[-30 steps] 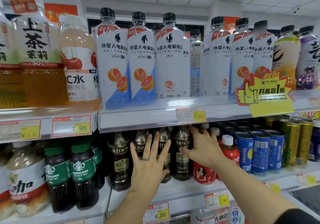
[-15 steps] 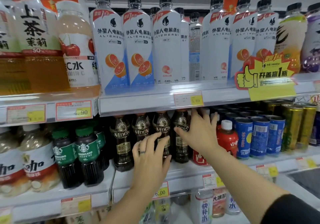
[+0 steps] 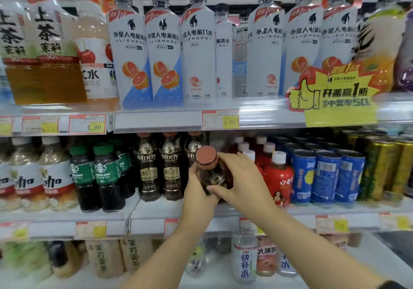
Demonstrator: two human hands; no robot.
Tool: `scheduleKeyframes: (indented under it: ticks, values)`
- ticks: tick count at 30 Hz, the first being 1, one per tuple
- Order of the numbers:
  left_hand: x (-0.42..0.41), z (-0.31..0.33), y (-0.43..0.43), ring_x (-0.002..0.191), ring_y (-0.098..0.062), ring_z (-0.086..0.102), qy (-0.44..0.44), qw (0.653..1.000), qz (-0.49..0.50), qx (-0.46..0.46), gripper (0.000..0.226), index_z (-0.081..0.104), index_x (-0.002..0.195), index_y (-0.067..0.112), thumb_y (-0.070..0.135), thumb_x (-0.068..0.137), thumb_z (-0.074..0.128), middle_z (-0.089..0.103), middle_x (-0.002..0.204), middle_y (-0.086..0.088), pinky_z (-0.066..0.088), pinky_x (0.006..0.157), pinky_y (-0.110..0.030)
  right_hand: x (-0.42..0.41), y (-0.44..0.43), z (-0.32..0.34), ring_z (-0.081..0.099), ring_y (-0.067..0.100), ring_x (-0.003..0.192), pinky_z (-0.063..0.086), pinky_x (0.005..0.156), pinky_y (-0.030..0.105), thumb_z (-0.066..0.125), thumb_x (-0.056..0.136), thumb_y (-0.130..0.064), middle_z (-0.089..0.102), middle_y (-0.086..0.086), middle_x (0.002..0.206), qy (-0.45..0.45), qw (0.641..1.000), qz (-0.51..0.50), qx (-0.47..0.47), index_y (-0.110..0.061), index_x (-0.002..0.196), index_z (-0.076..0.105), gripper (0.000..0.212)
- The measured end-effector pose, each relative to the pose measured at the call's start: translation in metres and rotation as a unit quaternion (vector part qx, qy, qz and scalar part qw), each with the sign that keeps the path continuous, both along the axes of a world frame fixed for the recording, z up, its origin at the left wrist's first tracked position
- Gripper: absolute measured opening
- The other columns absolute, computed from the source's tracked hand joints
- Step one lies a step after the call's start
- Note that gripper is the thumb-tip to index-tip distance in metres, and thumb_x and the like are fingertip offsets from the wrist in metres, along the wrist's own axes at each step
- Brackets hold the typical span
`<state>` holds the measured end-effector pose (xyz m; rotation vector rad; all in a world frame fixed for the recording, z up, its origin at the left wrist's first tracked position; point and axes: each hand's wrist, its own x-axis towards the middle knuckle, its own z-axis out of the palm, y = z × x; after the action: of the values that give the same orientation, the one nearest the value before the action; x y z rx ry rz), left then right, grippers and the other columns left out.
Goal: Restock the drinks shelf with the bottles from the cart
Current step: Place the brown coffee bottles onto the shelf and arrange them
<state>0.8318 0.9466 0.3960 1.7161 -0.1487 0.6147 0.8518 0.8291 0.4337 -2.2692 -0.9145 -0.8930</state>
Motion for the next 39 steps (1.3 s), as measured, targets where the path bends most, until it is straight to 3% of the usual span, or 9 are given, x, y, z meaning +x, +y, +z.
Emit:
scheduleKeyframes:
  ticks: [4, 7, 10, 14, 18, 23, 27, 31, 39]
  values:
    - [-0.027, -0.006, 0.000, 0.109, -0.015, 0.062, -0.051, 0.992, 0.036, -0.111, 0.059, 0.047, 0.126, 0.022, -0.008, 0.078, 0.066, 0.065, 0.117, 0.000, 0.052, 0.091, -0.031, -0.008, 0.002, -0.008, 0.032, -0.005, 0.130, 0.029, 0.109, 0.017, 0.067, 0.079, -0.044, 0.035, -0.017, 0.143, 0.191, 0.963, 0.161, 0.097, -0.029, 0.145, 0.027, 0.078]
    - [-0.047, 0.000, 0.007, 0.107, -0.006, 0.062, -0.083, 0.986, 0.069, -0.129, 0.055, 0.048, 0.124, 0.023, 0.003, 0.078, 0.071, 0.066, 0.116, 0.004, 0.050, 0.086, -0.016, 0.000, 0.010, -0.014, 0.019, 0.002, 0.140, 0.020, 0.114, 0.027, 0.056, 0.075, -0.062, 0.017, -0.012, 0.155, 0.334, 0.908, 0.175, 0.182, -0.027, 0.149, 0.011, 0.093]
    - [-0.060, 0.008, 0.022, 0.105, -0.007, 0.063, -0.082, 0.985, 0.094, -0.117, 0.055, 0.049, 0.125, 0.022, 0.011, 0.076, 0.072, 0.067, 0.114, 0.006, 0.050, 0.093, -0.028, 0.018, 0.027, -0.017, 0.018, 0.007, 0.140, 0.020, 0.111, 0.025, 0.058, 0.081, -0.054, 0.016, -0.008, 0.155, 0.394, 0.881, 0.168, 0.201, -0.020, 0.150, 0.008, 0.092]
    - [-0.066, 0.014, 0.042, 0.106, -0.015, 0.064, -0.041, 0.988, 0.101, -0.110, 0.060, 0.052, 0.123, 0.020, 0.025, 0.068, 0.075, 0.069, 0.111, 0.003, 0.048, 0.096, -0.046, 0.042, 0.044, -0.015, 0.043, 0.002, 0.119, 0.039, 0.080, 0.003, 0.067, 0.083, -0.032, 0.045, -0.015, 0.126, 0.405, 0.872, 0.183, 0.206, -0.032, 0.132, 0.028, 0.063]
    - [-0.066, 0.012, 0.052, 0.095, -0.009, 0.067, -0.002, 0.988, 0.097, -0.118, 0.045, 0.055, 0.117, 0.019, 0.010, 0.076, 0.073, 0.070, 0.105, 0.002, 0.053, 0.092, -0.043, 0.062, 0.054, -0.020, 0.051, 0.009, 0.116, 0.039, 0.095, 0.022, 0.073, 0.078, -0.030, 0.053, -0.004, 0.129, 0.409, 0.875, 0.184, 0.182, -0.025, 0.137, 0.031, 0.073]
    - [-0.061, 0.014, 0.058, 0.093, -0.009, 0.068, 0.009, 0.989, 0.083, -0.120, 0.039, 0.056, 0.111, 0.019, 0.007, 0.078, 0.072, 0.070, 0.102, 0.001, 0.056, 0.086, -0.038, 0.075, 0.060, -0.024, 0.049, 0.010, 0.114, 0.038, 0.100, 0.026, 0.069, 0.081, -0.031, 0.051, -0.006, 0.122, 0.389, 0.895, 0.159, 0.153, -0.019, 0.136, 0.034, 0.066]
    - [-0.058, 0.015, 0.063, 0.094, -0.012, 0.068, 0.009, 0.990, 0.073, -0.119, 0.039, 0.055, 0.112, 0.016, 0.007, 0.078, 0.072, 0.070, 0.104, -0.003, 0.057, 0.083, -0.036, 0.086, 0.067, -0.035, 0.055, 0.015, 0.117, 0.043, 0.104, 0.044, 0.071, 0.071, -0.052, 0.057, -0.002, 0.126, 0.388, 0.895, 0.152, 0.162, -0.025, 0.132, 0.039, 0.075]
    - [-0.057, 0.016, 0.065, 0.092, -0.010, 0.068, 0.007, 0.991, 0.064, -0.121, 0.039, 0.055, 0.113, 0.016, 0.007, 0.079, 0.071, 0.070, 0.103, -0.001, 0.058, 0.079, -0.029, 0.106, 0.072, -0.050, 0.053, 0.017, 0.120, 0.042, 0.103, 0.046, 0.063, 0.053, -0.080, 0.055, -0.001, 0.129, 0.371, 0.902, 0.144, 0.170, -0.030, 0.133, 0.037, 0.099]
    - [-0.056, 0.018, 0.066, 0.097, -0.012, 0.067, 0.014, 0.993, 0.066, -0.098, 0.042, 0.055, 0.114, 0.020, 0.012, 0.077, 0.073, 0.069, 0.105, 0.002, 0.055, 0.087, -0.042, 0.102, 0.072, -0.048, 0.049, 0.018, 0.124, 0.041, 0.105, 0.045, 0.063, 0.050, -0.083, 0.051, 0.002, 0.134, 0.366, 0.907, 0.133, 0.162, -0.026, 0.137, 0.032, 0.108]
